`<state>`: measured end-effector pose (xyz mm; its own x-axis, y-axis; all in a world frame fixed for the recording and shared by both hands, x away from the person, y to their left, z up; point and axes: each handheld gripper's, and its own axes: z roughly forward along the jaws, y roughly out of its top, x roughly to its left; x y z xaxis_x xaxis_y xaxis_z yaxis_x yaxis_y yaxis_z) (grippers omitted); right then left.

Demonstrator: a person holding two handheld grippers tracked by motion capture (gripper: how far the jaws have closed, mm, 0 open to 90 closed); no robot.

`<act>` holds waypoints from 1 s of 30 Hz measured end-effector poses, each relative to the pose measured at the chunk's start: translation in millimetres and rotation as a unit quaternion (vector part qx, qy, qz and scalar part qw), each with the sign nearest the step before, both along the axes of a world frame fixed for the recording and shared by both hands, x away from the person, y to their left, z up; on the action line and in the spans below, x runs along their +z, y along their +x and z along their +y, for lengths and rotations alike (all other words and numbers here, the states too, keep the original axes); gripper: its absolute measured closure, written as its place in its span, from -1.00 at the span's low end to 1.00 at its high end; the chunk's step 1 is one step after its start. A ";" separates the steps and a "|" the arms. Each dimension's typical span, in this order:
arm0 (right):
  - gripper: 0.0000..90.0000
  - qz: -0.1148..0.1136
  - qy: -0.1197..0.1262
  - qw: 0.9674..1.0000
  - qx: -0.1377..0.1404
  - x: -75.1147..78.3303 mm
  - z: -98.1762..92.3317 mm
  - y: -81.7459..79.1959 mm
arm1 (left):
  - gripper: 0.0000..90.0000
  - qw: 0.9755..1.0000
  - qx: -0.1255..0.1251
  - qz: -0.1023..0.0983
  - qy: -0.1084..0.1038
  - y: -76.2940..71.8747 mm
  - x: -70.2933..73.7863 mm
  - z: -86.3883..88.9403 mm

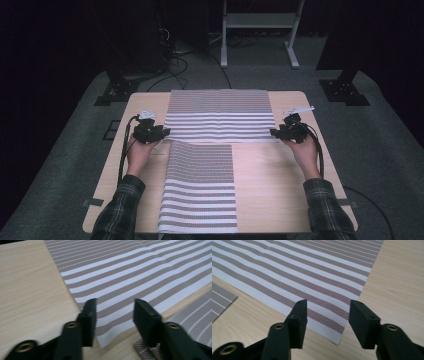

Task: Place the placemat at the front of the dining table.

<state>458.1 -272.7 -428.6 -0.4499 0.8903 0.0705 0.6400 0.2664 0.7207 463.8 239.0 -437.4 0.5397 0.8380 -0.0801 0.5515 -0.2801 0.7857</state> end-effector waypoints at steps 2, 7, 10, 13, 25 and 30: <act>-0.07 -0.002 0.004 1.000 -0.002 1.5 -1.1 -2.2 | 0.01 1.000 -0.004 0.005 -0.005 -1.3 0.9 -0.5; -0.55 -0.008 0.014 1.000 -0.016 5.6 -4.8 -13.3 | -0.52 1.000 -0.012 -0.001 0.000 -8.4 5.4 -1.5; -0.77 -0.018 0.037 0.999 -0.010 5.5 -6.8 -22.9 | -0.84 1.000 -0.010 -0.004 -0.007 -14.2 10.3 0.6; -0.79 -0.021 0.039 0.999 -0.009 6.2 -7.4 -29.4 | -0.97 1.000 -0.011 -0.005 -0.009 -21.4 13.7 3.3; -0.79 -0.047 0.034 0.998 0.010 14.9 -13.9 -62.0 | -1.00 0.999 -0.013 -0.029 0.009 -65.9 27.0 12.8; -0.79 -0.059 0.032 0.998 0.019 19.3 -18.4 -84.1 | -1.00 0.999 -0.016 -0.032 0.012 -92.2 26.7 15.2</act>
<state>374.0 -291.1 -409.3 -0.4913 0.8680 0.0716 0.5402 0.2392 0.8068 371.6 254.2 -410.7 0.5694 0.8217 -0.0244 0.4914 -0.3164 0.8114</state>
